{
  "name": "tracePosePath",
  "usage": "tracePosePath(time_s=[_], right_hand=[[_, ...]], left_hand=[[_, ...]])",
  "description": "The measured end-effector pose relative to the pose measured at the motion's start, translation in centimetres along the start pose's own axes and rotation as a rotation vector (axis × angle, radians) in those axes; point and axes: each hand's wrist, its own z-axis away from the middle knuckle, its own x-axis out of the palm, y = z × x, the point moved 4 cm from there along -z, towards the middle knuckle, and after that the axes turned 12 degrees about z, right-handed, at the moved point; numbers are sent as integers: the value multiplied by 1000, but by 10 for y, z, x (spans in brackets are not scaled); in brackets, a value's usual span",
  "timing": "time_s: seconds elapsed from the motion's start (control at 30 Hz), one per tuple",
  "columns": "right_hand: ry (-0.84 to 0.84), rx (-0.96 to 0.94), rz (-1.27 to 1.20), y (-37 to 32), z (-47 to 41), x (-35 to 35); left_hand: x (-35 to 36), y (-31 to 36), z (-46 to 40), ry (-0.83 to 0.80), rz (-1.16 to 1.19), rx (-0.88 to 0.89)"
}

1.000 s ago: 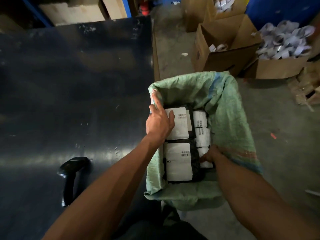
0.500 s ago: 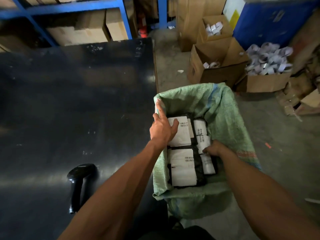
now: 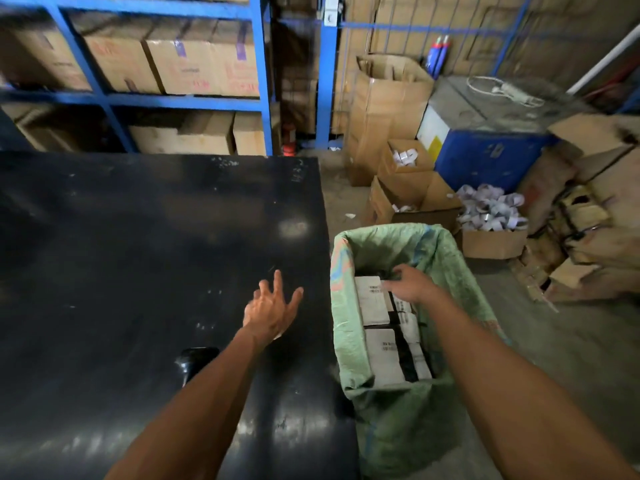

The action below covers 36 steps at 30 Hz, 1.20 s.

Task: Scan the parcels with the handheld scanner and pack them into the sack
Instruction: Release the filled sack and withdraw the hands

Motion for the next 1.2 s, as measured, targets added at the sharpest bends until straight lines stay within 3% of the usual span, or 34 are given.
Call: tracePosePath(time_s=[0.23, 0.43, 0.63, 0.77, 0.9, 1.2], right_hand=[[56, -151, 31, -114, 53, 31], [-63, -242, 62, -200, 102, 103], [-192, -273, 84, -257, 149, 198], [-191, -260, 93, -280, 173, 256], [-40, -180, 41, -294, 186, 291], [-8, -37, -116, -295, 191, 302]], left_hand=[[-41, -107, 47, 9, -72, -63], [-62, -200, 112, 94, 33, -192], [-42, -290, 163, 23, 5, -286], [-34, -316, 174, -50, 4, -275], [-21, -328, 168, -129, -2, -278], [-4, -342, 160, -237, 20, -306]])
